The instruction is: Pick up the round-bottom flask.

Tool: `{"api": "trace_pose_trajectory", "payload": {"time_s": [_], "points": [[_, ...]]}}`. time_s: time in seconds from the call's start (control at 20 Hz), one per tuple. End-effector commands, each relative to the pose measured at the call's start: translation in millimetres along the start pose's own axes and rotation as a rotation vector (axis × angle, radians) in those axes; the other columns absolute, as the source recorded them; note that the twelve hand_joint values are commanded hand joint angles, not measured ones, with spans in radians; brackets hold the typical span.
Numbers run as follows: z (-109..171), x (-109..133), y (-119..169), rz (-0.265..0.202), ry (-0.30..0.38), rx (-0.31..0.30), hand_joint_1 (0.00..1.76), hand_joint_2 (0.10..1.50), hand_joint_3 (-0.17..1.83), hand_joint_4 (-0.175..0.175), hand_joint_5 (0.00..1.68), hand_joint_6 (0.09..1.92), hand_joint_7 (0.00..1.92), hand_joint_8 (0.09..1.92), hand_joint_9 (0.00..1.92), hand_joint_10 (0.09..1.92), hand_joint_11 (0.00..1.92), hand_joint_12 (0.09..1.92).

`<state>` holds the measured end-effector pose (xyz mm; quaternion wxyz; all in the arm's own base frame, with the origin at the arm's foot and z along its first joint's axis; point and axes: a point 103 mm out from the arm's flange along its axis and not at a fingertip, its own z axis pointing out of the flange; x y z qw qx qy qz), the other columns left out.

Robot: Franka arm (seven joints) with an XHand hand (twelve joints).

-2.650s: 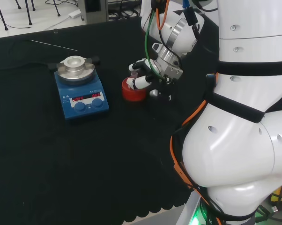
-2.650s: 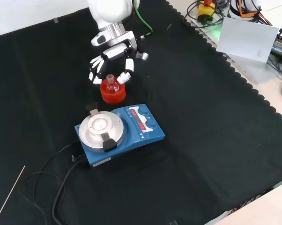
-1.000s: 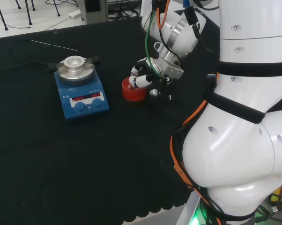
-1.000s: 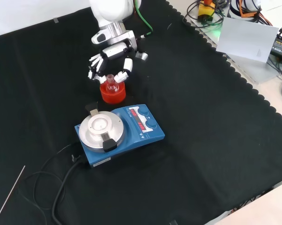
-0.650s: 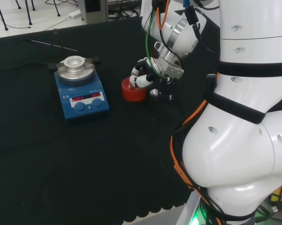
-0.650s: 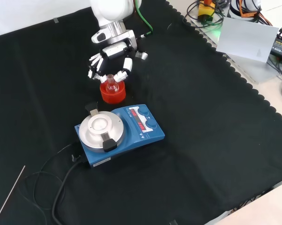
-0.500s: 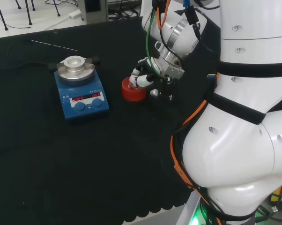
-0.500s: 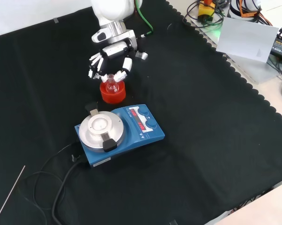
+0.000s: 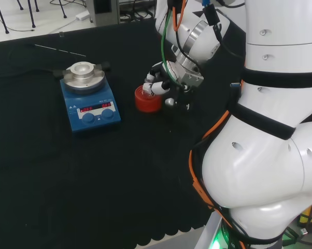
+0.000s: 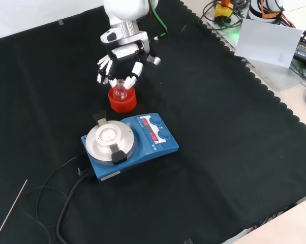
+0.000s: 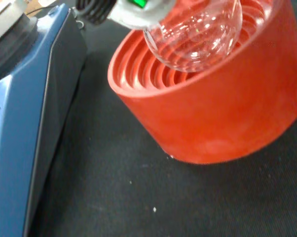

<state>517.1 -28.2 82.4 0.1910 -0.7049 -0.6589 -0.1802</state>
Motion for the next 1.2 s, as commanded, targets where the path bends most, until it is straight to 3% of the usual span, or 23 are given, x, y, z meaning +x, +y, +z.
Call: {"api": "trace_pose_trajectory", "payload": {"time_s": [0.05,0.65,1.2], "points": [[-12,9,3,-0.005,-0.004,0.005,1.1,0.73,0.73,0.041,1.06,1.08,0.49,0.57,0.69,0.53,0.3,1.32],[-58,31,2,0.01,-0.006,0.068,1.11,0.67,0.83,0.013,1.08,1.09,0.53,0.57,0.7,0.53,0.32,1.32],[-82,56,-7,-0.022,-0.029,0.042,1.12,0.66,0.86,0.007,1.08,1.1,0.53,0.57,0.71,0.53,0.32,1.31]]}}
